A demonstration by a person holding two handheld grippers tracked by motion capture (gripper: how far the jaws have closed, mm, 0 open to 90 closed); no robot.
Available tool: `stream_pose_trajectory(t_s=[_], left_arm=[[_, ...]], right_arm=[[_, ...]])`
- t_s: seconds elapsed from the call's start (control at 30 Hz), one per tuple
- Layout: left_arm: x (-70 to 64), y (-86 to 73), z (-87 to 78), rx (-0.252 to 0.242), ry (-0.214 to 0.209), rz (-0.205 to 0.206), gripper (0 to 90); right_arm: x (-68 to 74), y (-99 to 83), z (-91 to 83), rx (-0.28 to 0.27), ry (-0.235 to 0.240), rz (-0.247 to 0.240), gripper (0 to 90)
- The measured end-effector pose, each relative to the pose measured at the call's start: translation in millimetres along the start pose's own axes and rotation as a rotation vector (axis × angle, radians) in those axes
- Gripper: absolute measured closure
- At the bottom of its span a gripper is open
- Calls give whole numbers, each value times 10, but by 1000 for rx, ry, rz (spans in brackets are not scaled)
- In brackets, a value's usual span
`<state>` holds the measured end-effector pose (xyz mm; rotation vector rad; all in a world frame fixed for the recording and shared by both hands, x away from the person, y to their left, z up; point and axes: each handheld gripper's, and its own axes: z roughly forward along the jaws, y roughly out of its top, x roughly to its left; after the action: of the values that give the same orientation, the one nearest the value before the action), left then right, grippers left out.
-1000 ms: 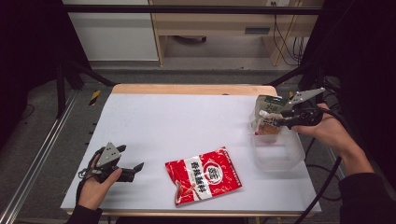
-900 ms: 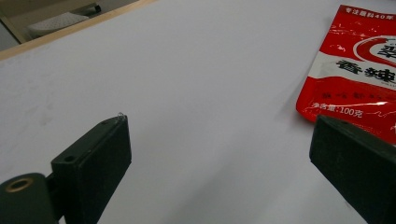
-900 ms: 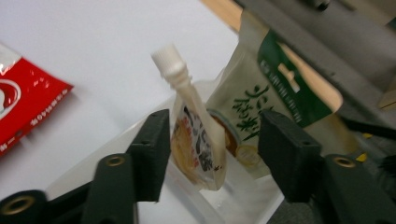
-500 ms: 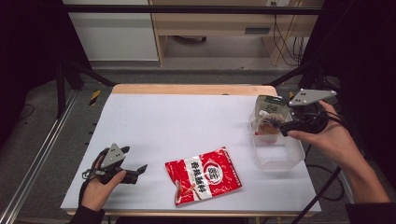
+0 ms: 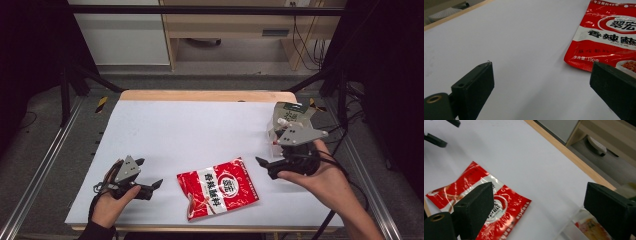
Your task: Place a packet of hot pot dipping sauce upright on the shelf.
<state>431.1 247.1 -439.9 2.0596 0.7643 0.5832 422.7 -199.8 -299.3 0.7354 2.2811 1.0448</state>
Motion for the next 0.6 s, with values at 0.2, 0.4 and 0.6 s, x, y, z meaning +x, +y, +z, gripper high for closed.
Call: stream_pose_trajectory(t_s=[0.2, 0.4, 0.6], left_arm=[[-27, 15, 14, -10, 15, 6, 53], [-54, 26, 34, -10, 17, 13, 53], [-90, 38, 65, 3, 13, 21, 53]], right_arm=[[234, -65, 191, -2, -8, 7, 97], [408, -187, 333, 9, -16, 12, 160], [562, -337, 479, 8, 7, 52, 182]])
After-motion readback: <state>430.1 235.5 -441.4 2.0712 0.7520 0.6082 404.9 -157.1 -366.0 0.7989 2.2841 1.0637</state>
